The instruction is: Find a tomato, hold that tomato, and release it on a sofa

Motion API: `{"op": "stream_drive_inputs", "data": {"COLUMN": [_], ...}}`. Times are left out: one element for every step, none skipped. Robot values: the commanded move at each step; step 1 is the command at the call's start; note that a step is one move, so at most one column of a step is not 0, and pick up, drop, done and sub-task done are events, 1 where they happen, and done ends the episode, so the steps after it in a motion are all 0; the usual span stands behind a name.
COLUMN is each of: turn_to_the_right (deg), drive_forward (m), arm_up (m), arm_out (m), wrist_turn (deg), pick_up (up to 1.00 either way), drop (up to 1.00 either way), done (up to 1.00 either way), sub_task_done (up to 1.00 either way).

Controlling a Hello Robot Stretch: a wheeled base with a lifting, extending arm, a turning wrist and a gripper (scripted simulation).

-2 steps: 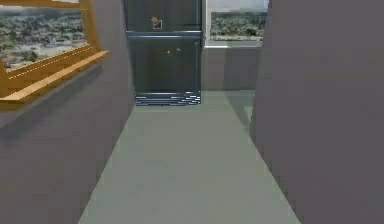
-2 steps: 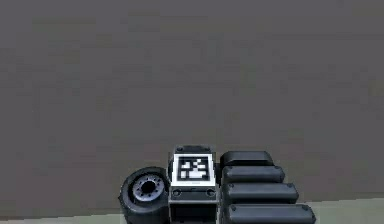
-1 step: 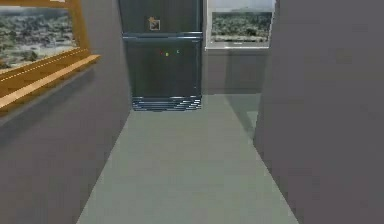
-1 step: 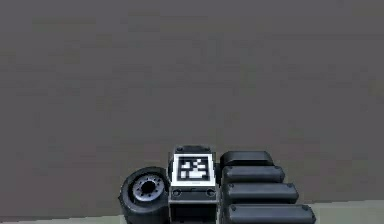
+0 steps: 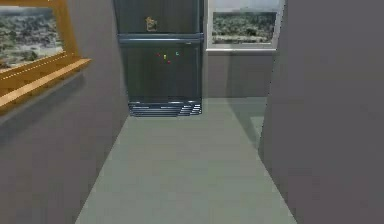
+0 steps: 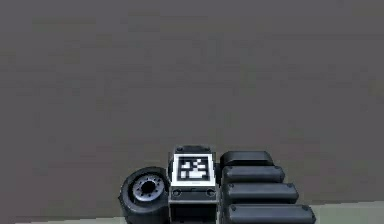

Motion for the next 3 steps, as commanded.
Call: {"op": "stream_drive_inputs", "data": {"turn_to_the_right": [45.0,39.0,0.0], "drive_forward": [0.0,0.0,0.3], "arm_up": [0.0,0.0,0.0], "arm_out": [0.0,0.0,0.0], "wrist_turn": [0.0,0.0,0.0], "pick_up": [0.0,0.0,0.0], "drop": [0.0,0.0,0.0], "done": [0.0,0.0,0.0], "sub_task_done": [0.0,0.0,0.0]}}
